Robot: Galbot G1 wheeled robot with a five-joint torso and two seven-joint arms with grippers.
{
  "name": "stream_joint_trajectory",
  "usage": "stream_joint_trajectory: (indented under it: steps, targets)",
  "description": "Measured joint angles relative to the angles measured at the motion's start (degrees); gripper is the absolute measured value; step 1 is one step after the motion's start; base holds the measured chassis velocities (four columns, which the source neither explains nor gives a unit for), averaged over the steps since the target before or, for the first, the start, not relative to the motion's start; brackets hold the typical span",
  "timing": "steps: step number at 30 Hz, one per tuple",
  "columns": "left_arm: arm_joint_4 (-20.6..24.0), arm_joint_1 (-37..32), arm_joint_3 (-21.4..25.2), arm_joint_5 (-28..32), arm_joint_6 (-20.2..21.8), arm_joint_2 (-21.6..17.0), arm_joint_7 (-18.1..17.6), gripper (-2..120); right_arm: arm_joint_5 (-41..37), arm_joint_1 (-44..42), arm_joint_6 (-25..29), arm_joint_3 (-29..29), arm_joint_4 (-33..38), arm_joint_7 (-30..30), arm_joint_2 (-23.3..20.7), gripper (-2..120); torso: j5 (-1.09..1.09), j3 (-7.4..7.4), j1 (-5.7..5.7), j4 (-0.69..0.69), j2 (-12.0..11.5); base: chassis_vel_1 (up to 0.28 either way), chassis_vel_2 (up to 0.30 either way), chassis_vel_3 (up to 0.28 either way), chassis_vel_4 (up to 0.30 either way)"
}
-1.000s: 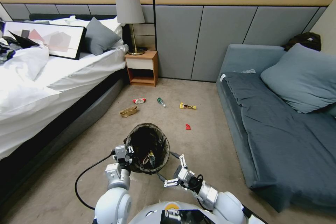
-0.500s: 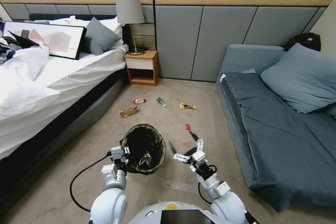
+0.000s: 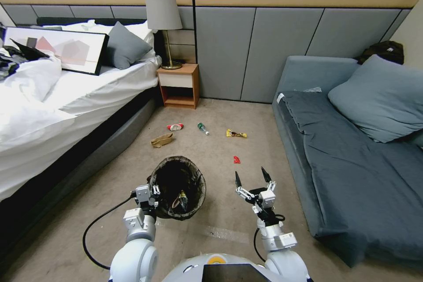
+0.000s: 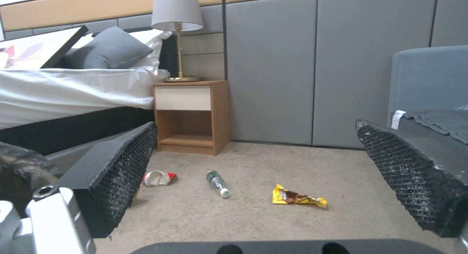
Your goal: Pick up the trash bin, then pick up the garbage from the floor and place it into the trash bin.
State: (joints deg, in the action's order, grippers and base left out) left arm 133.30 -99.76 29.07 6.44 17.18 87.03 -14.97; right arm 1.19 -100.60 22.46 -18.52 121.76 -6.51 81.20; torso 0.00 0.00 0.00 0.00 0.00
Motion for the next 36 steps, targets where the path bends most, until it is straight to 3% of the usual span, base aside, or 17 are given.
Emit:
stream_joint_trajectory:
  steps: [21,36]
  targets:
    - [0.0,0.1,-0.4,-0.8,-0.1,0.5,0.1,6,0.1,1.7,-0.2,0.5,-1.2,-0.4,0.4,100,0.00,-0.01,0.00,0.00,0.0,-0.011,0.014,0.014,-0.012]
    - [0.0,0.2,-0.5,-1.0,-0.1,0.6,0.1,6,-0.3,2.4,-0.3,0.4,-1.4,-0.2,0.4,100,0.03,0.00,0.01,0.00,0.0,-0.209,0.217,0.206,-0.207]
